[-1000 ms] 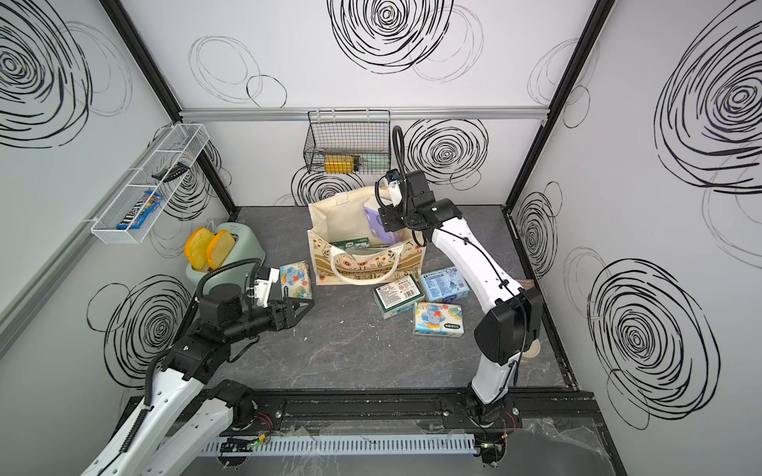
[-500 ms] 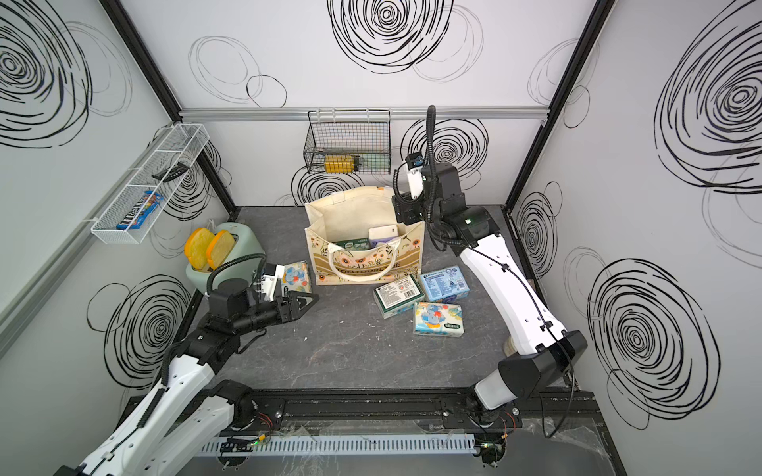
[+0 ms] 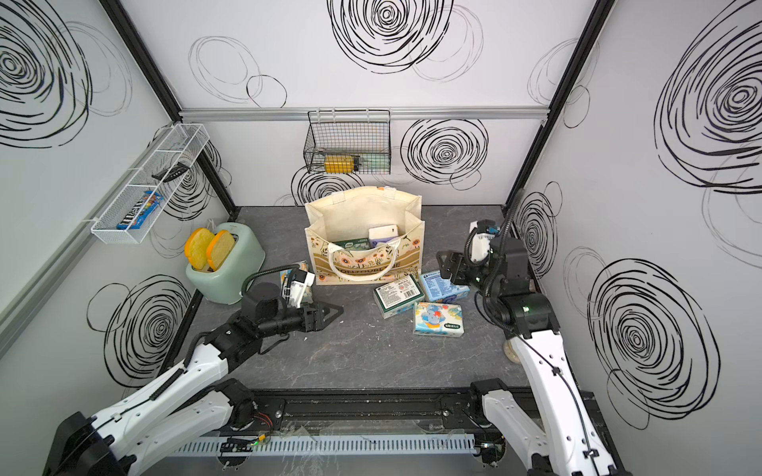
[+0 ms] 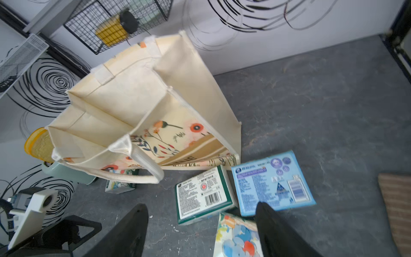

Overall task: Put tissues into the canvas bag
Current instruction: Pick up the pack of facial tissues from the center of the board.

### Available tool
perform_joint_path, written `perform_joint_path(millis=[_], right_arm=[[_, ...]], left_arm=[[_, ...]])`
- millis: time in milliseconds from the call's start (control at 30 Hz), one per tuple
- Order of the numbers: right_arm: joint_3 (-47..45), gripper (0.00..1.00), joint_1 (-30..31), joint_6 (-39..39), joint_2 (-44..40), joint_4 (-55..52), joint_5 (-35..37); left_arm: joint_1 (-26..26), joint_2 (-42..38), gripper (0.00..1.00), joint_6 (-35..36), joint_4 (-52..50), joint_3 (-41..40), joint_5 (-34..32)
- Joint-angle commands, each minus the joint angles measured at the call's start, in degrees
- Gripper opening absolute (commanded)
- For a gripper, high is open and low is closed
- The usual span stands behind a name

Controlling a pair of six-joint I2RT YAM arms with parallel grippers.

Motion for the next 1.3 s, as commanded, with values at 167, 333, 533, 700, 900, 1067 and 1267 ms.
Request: perform_joint_path(millis=[167, 333, 533, 700, 900, 1067, 1267], right_arm=[[-20.62, 0.85, -7.09, 14.17, -7.78, 2.69, -4.06], [-32.04, 0.98, -13.52, 16.24, -8.19, 12.29, -5.75], [-38.51, 0.97, -14.91, 17.05, -3.71, 23.07, -6.95], [-41.67, 0.97, -15.00, 15.35, -0.09, 28.91, -11.19], [-46.91, 1.00, -14.82, 14.08, 1.29, 36.70, -21.98], [-48.95, 0.98, -14.53, 10.29, -1.95, 33.67, -27.01], [-51.61, 0.97, -11.04, 13.17, -11.34, 35.01, -30.38]], left_arm=[[-16.41, 11.31, 0.90, -3.68, 15.75, -0.66, -10.04], [-20.62, 21.18, 0.90, -5.30, 22.41, 1.60, -11.04], [-22.43, 34.02, 0.89, -6.76, 28.25, 7.65, -9.27], [-22.79, 42.47, 0.88, -5.80, 27.72, 14.09, -9.32], [-22.83, 50.35, 0.88, -3.46, 23.95, 21.01, -11.25], [-22.16, 56.37, 0.89, -0.78, 22.56, 24.84, -11.30], [-21.17, 60.94, 0.90, 0.08, 22.43, 27.02, -11.31]])
